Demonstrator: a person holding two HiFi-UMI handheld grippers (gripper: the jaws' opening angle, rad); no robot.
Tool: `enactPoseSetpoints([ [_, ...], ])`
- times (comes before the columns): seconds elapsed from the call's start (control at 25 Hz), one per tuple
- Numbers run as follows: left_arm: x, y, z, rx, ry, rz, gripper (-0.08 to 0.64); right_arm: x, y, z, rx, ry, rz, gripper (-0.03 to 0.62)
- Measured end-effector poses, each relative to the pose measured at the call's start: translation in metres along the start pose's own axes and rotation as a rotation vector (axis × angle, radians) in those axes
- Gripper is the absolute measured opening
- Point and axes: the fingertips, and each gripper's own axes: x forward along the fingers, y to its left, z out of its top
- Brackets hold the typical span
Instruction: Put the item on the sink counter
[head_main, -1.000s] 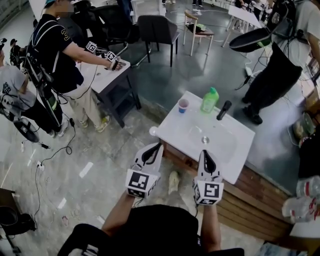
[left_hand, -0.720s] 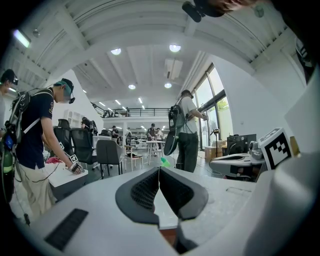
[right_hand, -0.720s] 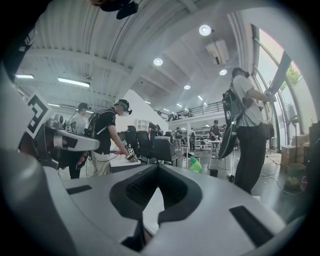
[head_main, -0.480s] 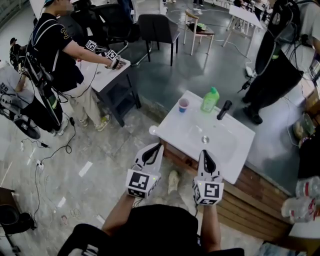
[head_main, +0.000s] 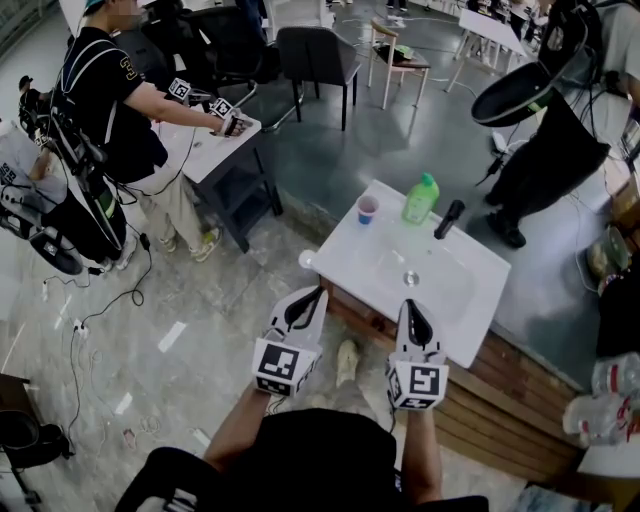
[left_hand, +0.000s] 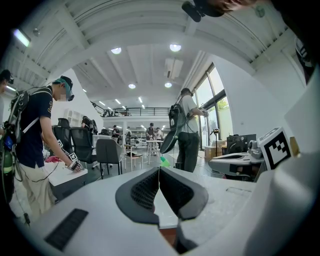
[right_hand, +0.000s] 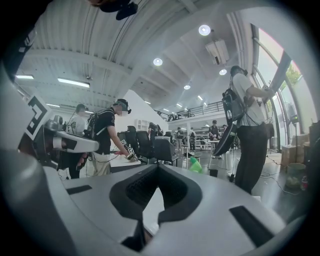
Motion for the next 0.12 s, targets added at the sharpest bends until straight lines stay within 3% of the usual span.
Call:
enactPoseSetpoints([
  [0.12, -0.0014, -0.0007, -0.0005, 0.006, -0.003, 0.002, 0.006, -0.0029, 0.0007, -0.0016, 0.009, 0.015, -0.001, -0.002],
])
